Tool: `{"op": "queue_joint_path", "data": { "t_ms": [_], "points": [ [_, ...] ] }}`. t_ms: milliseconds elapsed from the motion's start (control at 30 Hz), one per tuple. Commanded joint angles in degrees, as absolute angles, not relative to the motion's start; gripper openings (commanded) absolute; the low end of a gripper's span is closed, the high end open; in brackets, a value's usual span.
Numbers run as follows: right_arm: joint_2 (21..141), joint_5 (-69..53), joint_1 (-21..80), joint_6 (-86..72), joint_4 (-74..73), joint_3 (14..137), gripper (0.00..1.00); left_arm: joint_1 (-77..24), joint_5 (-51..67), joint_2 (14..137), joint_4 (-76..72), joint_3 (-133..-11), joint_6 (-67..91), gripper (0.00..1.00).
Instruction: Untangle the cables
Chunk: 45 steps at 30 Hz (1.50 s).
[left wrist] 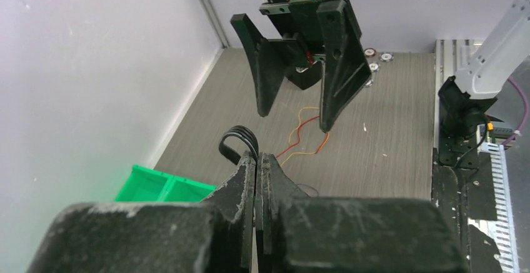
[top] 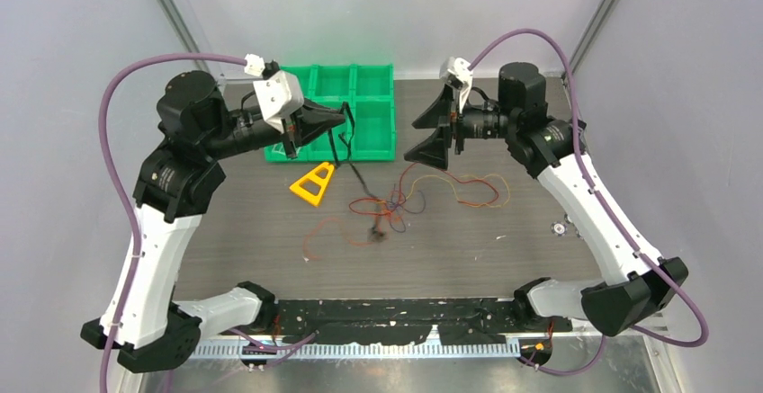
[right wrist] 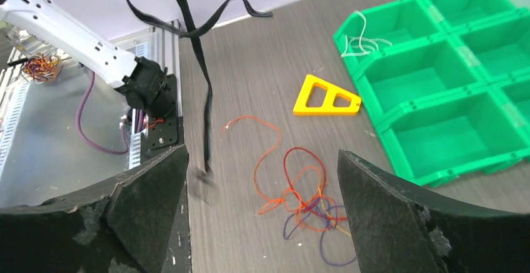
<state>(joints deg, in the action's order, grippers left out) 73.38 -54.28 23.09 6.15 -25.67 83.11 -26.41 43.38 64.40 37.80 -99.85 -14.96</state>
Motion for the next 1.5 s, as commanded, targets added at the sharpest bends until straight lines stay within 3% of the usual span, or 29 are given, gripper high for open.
{"op": "queue_joint_path", "data": {
  "t_ms": [0,167,533,967,1467],
  "points": [
    [74.10,-51.71,23.40,5.29,-24.23,81.02,0.95,-25.29,39.47,63.84,30.26,-97.79,-14.51,0.00],
    [74.10,-46.92,20.24,2.18,-21.90,79.14,0.95,-24.14,31.87,70.26,19.40,-98.08,-12.66,0.00],
    [74.38,-49.64,14.40,-0.30,-19.85,74.75,0.95,-12.79,20.06,91.89,1.90,-113.26,-8.89,0.00],
    [78.80,-49.98,14.09,4.19,-22.87,73.80,0.95,2.73,26.14,113.71,-12.64,-130.24,5.26,0.00],
    [85.70,-50.18,13.89,4.42,-24.23,75.87,0.95,5.61,34.84,123.80,-15.26,-125.63,13.57,0.00]
  ]
}}
